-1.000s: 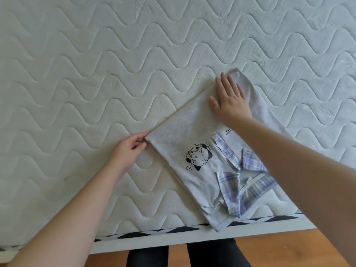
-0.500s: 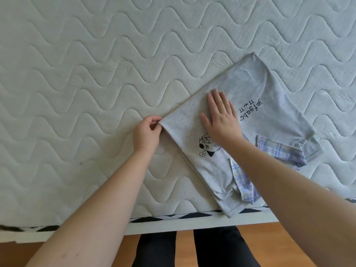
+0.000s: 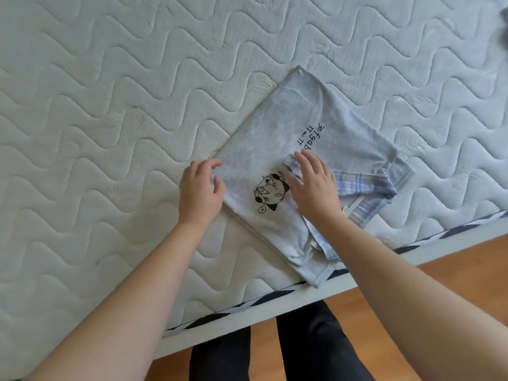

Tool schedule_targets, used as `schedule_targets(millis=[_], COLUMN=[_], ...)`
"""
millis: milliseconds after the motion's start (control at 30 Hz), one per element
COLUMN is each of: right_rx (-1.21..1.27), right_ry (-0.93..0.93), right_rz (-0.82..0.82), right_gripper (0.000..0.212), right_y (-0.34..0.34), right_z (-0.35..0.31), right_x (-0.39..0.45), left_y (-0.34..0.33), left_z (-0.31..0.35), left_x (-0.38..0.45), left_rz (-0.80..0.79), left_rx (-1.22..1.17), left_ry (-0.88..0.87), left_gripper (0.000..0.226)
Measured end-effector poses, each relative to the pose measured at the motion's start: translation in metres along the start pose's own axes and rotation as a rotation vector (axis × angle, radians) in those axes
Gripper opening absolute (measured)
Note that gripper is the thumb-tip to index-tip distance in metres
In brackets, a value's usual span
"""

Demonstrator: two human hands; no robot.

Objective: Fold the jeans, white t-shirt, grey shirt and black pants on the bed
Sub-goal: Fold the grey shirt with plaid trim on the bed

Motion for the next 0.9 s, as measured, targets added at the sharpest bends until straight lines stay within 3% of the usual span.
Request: schedule_targets(millis=[233,367,500,700,900], right_rx=[0.334,0.604,0.856,0.878,0.812], right_ry=[-0.367,-0.563,-0.820,-0.943,-0.979], right_rz=[0.223,0.327,0.422,0.228,-0.028], right_gripper=[0.034,0.031,0.051,0.049,0.049], right_y=[-0.004,-0.013,-0.037,-0.067,-0.072], right_z=[0.032,0.052,0.068,0.065,0.062], right_x=[-0.072,-0.110,-0.134,-0.148,-0.155], left_y=[-0.035,-0.056,-0.087,-0.133,-0.179], left_z=[0.063,0.092,0.125,0.180,0.237], left_x=[0.003,-0.001,0.007,0.029,0.075], left_rz=[-0.379,-0.559,-0.696,-0.729,-0.749], left_rx=[0.172,0.241,0.344,0.451,0.607], left_ry=[-0.423,-0.550,-0.644,-0.782,-0.745], left_gripper=[0.033,0.039,0.043,0.049,0.059])
Point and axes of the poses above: each hand's wrist, its own x-axis towards the middle knuckle, its own y-axis out of the back of the hand, z = x × y, the point moved 2 cm from there along x, towards the middle knuckle, and after that the axes turned 12 degrees about -z, right-handed, at the moved point
